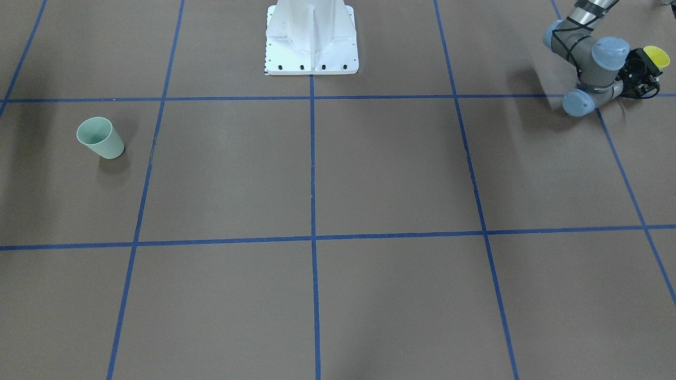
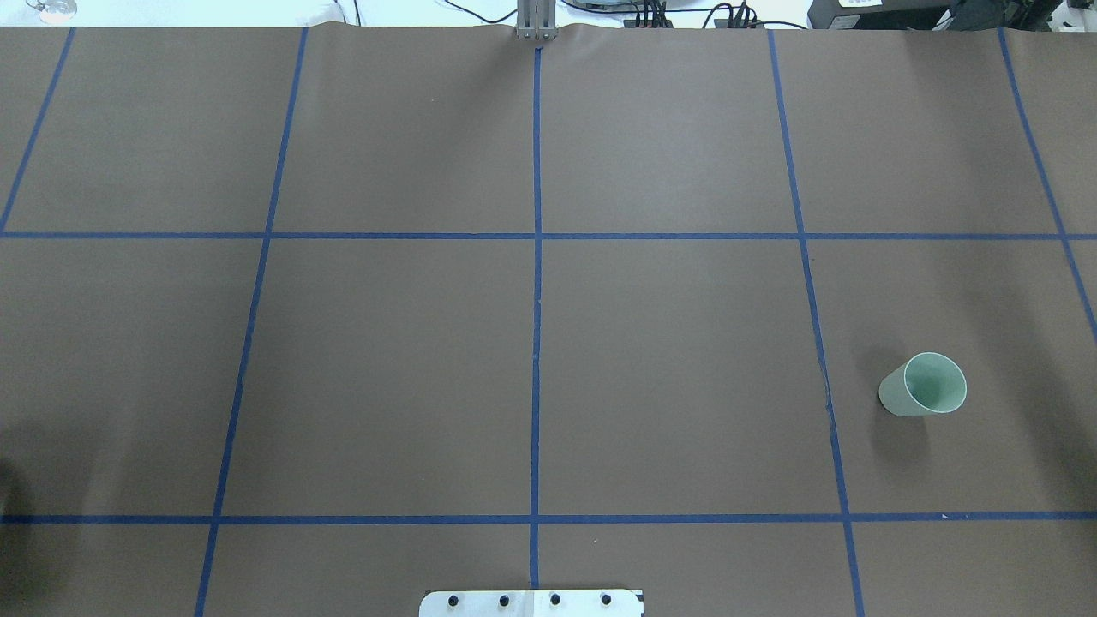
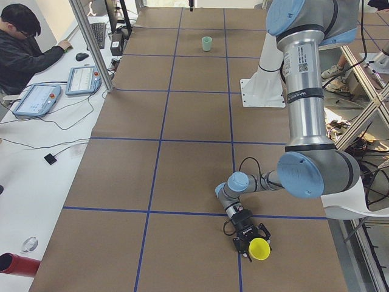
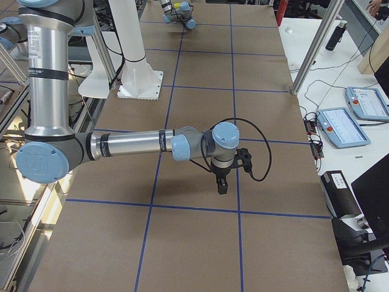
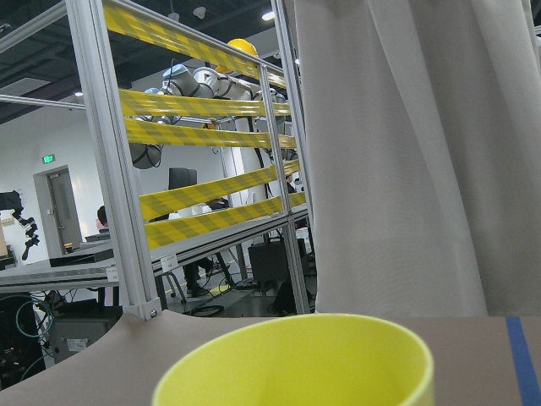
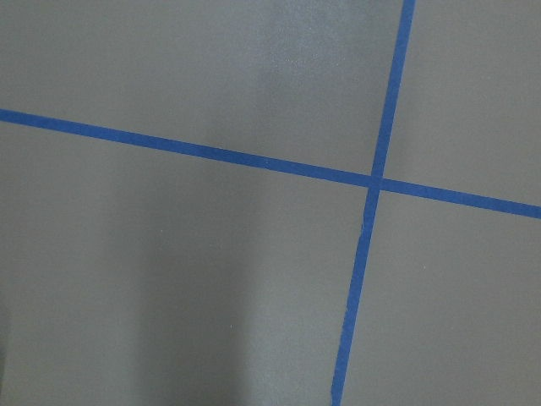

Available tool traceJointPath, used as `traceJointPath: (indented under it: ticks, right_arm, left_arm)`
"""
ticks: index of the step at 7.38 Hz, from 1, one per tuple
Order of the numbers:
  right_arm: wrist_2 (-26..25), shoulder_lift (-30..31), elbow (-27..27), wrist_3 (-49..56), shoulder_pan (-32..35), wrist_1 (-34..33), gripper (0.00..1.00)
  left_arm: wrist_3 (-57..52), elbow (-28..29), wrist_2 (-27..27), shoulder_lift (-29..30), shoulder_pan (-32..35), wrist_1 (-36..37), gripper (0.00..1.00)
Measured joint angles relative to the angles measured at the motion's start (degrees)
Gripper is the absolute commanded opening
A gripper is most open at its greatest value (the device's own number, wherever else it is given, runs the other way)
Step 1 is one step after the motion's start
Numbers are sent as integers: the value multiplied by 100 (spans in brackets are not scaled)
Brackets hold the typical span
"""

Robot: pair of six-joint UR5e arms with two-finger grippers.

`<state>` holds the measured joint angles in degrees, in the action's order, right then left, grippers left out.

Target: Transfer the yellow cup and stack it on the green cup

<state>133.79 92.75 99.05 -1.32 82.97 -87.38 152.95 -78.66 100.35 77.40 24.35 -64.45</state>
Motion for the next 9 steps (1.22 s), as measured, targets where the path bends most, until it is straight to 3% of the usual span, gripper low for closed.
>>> traceJointPath:
  ticks: [3, 5, 7, 9]
  right_arm:
    - [7, -14, 63, 0, 0, -8, 100]
    - [4, -18, 79, 0, 0, -13, 100]
    - [-14, 2, 165, 0, 0, -3, 100]
    - [-117, 3, 210, 8, 0, 21, 100]
  left_arm:
    - [-358, -223, -22, -506, 24, -178, 0]
    - [-1025, -591, -436, -974, 285, -327, 0]
    - [-2448, -1003, -1807, -952, 1677, -521, 0]
    - [-4258, -1234, -3098, -367, 3164, -780, 0]
